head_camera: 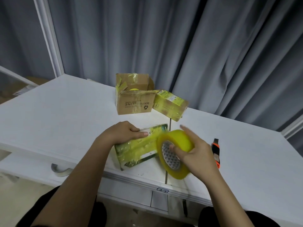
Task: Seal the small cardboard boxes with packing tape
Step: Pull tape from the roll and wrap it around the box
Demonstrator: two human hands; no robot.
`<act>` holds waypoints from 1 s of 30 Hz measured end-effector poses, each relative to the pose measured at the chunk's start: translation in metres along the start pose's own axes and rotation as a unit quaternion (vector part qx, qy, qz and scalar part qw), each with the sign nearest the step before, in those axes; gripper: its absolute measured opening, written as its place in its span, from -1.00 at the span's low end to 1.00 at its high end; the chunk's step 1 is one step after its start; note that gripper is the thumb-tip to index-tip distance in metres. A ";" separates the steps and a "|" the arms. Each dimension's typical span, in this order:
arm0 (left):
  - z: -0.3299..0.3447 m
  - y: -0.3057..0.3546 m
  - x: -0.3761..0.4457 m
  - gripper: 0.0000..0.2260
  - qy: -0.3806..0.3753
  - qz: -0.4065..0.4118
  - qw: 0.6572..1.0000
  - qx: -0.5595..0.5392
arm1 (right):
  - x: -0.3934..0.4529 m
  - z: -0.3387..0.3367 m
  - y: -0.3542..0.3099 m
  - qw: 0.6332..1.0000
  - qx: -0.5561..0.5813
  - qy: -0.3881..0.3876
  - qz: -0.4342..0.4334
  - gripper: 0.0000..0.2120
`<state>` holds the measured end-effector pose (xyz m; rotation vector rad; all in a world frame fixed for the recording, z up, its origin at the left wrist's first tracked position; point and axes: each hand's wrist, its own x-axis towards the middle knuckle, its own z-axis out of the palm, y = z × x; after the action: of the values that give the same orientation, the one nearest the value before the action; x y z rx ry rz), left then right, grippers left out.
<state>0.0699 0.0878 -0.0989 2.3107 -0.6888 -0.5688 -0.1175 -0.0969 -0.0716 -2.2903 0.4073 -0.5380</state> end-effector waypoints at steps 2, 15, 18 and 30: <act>0.001 -0.001 0.001 -0.35 0.042 -0.006 0.999 0.000 | 0.013 -0.003 -0.010 1.000 0.018 0.015 -0.008 -0.33; 0.038 -0.012 -0.003 -0.15 0.220 0.046 0.929 0.295 | 0.040 0.041 -0.020 0.996 -0.014 0.064 -0.052 -0.39; 0.045 -0.018 -0.006 0.13 0.185 0.020 0.915 0.357 | 0.034 0.047 -0.013 0.997 -0.017 0.004 -0.081 -0.19; 0.039 -0.018 0.009 -0.07 0.197 0.033 0.913 0.357 | -0.028 0.003 0.009 0.982 -0.138 -0.123 -0.035 -0.27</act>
<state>0.0613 0.0761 -0.1400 2.9229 -0.8638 0.2440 -0.1412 -0.0892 -0.0870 -2.6071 0.2932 -0.2378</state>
